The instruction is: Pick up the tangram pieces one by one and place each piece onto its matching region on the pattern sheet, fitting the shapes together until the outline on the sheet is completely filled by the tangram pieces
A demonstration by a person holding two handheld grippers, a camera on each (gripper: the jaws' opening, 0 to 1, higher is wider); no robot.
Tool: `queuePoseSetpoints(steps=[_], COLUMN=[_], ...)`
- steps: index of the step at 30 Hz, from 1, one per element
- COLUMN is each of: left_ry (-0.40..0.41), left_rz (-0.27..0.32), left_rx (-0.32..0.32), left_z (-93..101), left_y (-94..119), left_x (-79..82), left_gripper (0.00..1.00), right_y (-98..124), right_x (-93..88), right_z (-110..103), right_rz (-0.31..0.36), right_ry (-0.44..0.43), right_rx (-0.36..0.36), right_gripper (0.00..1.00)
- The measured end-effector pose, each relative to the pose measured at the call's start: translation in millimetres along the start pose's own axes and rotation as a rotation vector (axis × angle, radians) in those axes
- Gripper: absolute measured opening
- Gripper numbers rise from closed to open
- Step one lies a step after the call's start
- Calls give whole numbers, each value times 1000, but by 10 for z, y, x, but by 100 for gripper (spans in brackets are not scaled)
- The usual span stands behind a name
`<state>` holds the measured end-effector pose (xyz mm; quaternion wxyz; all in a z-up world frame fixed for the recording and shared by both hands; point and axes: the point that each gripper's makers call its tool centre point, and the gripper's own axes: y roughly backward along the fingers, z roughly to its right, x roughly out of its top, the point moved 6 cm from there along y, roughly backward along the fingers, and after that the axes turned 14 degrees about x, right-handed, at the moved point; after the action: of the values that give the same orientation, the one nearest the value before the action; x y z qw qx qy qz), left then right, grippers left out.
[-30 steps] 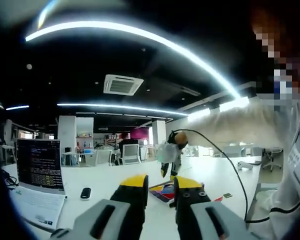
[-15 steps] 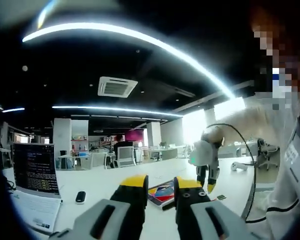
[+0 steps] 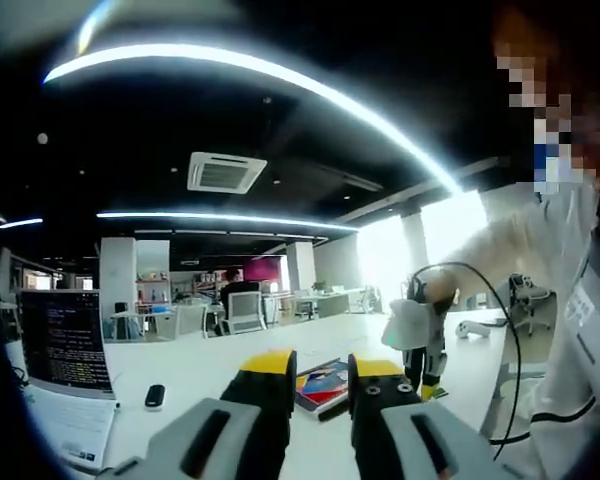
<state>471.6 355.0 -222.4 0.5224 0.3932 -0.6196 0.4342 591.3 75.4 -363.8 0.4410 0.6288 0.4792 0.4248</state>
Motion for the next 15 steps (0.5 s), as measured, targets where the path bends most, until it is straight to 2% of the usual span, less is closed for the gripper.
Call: queuePoseSetpoints(steps=[8,9,10,11,12,15], left_ry=[3,3,3,1,1,4], left_rz=[11,10,9,9,9,8], left_rx=[6,3,2,1,1,-4], left_z=[-30,-26,-20,-15,-14,-3], left_y=[46,46,45,44,43,32], left_x=[27,27,26,26,25,18], left_gripper=[23,23,23,23,23,23], right_y=[-22,-15,-20,37,89,488], right_x=[23,27,25,66,106,345], right_z=[-34,-30,-69,-54,-22,232], right_rz=[-12,-13,-13,1,13,110], right_ry=[-59,-68,-126,-182,-187,-186], right_rx=[-33,-25,26,53,50,1], right_gripper=[15,15,14,14,14,15])
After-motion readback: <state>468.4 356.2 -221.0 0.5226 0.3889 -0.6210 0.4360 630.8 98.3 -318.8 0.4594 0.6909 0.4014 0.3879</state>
